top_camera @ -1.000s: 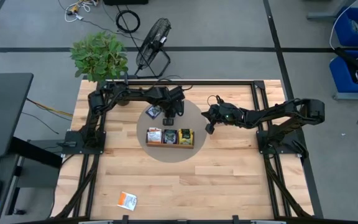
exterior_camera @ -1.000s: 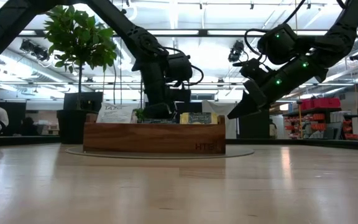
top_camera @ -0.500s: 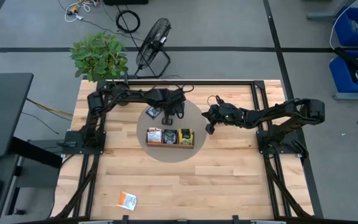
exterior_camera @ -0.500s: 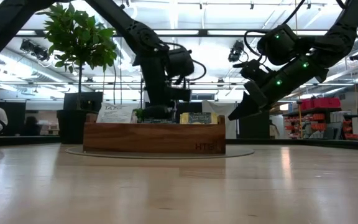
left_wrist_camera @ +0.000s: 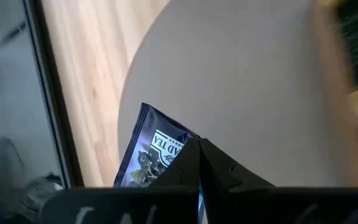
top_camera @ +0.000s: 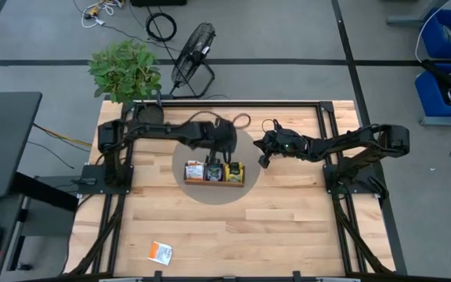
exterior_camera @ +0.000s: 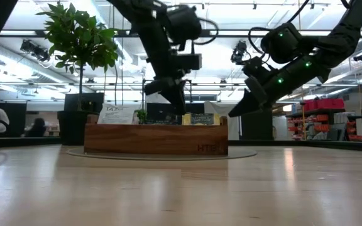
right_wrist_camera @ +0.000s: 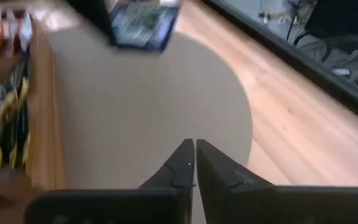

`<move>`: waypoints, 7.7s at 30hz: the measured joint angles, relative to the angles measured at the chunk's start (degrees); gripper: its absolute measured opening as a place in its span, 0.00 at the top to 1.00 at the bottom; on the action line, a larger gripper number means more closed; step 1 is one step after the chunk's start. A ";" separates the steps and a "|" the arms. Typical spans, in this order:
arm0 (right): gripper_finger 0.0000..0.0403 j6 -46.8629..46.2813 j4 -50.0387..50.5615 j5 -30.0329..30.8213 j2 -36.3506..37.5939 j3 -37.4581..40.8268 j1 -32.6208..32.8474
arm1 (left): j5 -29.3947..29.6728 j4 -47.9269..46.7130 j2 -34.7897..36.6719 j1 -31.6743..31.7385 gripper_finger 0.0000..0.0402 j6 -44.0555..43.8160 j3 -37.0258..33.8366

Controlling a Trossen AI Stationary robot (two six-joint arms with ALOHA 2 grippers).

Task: Pick & Place Tea
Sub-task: Put the right purple tea bag into the middle compartment of the wooden organizer

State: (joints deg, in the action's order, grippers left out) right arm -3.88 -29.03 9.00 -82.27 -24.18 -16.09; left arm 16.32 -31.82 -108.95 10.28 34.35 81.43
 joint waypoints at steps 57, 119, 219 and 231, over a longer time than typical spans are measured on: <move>0.46 -11.91 12.78 -39.05 1.22 -16.17 -4.16 | 25.49 15.69 -0.07 -22.13 1.00 13.02 -0.09; 1.00 7.49 -16.71 -12.09 10.42 -0.57 11.82 | -11.84 79.23 34.48 -7.28 0.75 -35.71 -53.86; 0.38 10.44 6.43 -14.41 -0.33 -18.08 9.31 | -19.10 57.75 30.91 -3.04 1.00 -41.50 -54.32; 0.38 10.40 6.44 -14.39 -0.33 -18.08 9.29 | -18.62 58.77 26.05 -3.12 1.00 -44.67 -54.27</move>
State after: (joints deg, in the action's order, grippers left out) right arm 6.52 -22.59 -5.39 -82.61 -42.26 -6.81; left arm -2.30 26.95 -82.90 7.16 -10.32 27.15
